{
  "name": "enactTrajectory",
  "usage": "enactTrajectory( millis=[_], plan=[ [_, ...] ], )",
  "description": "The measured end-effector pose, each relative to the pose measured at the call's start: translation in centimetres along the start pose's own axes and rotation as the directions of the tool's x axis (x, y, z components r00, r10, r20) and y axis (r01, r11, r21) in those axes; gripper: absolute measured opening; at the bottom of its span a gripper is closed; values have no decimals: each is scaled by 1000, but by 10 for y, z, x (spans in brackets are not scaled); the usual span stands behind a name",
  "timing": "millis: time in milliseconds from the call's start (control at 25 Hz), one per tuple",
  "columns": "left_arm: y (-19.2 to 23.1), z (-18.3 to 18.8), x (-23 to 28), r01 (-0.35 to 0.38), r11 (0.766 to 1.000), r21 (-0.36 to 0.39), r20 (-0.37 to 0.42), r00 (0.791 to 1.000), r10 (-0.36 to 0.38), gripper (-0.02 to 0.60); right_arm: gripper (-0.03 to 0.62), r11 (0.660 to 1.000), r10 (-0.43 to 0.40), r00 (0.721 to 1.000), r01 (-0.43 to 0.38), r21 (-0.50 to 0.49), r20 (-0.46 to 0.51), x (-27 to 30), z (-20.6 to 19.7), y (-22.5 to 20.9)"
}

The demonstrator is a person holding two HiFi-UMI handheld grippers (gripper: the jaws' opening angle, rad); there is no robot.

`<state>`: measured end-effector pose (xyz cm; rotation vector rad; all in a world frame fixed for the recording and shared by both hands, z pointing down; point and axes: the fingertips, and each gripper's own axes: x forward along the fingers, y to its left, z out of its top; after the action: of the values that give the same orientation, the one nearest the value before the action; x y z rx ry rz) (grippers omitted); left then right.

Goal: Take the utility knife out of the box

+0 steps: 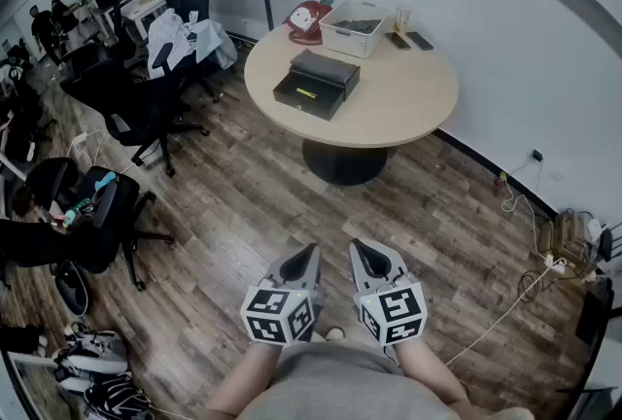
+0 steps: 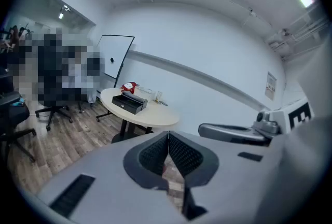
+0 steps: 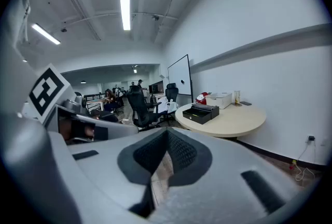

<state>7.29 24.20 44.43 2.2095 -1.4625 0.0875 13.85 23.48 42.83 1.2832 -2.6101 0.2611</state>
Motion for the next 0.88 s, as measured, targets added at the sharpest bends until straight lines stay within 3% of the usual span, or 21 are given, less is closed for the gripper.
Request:
enactTrajectory(
  millis=[560,880],
  plan=[
    [-15,-10,-23,-11,1000,0,35,999,11,3,0,998,52,998,-52,-22,17,-21,2,20],
    [4,-8,-21,-44,999,-28,24,999,44,3,0,994,97,995,-99,36,38,-5,8,22]
  ],
)
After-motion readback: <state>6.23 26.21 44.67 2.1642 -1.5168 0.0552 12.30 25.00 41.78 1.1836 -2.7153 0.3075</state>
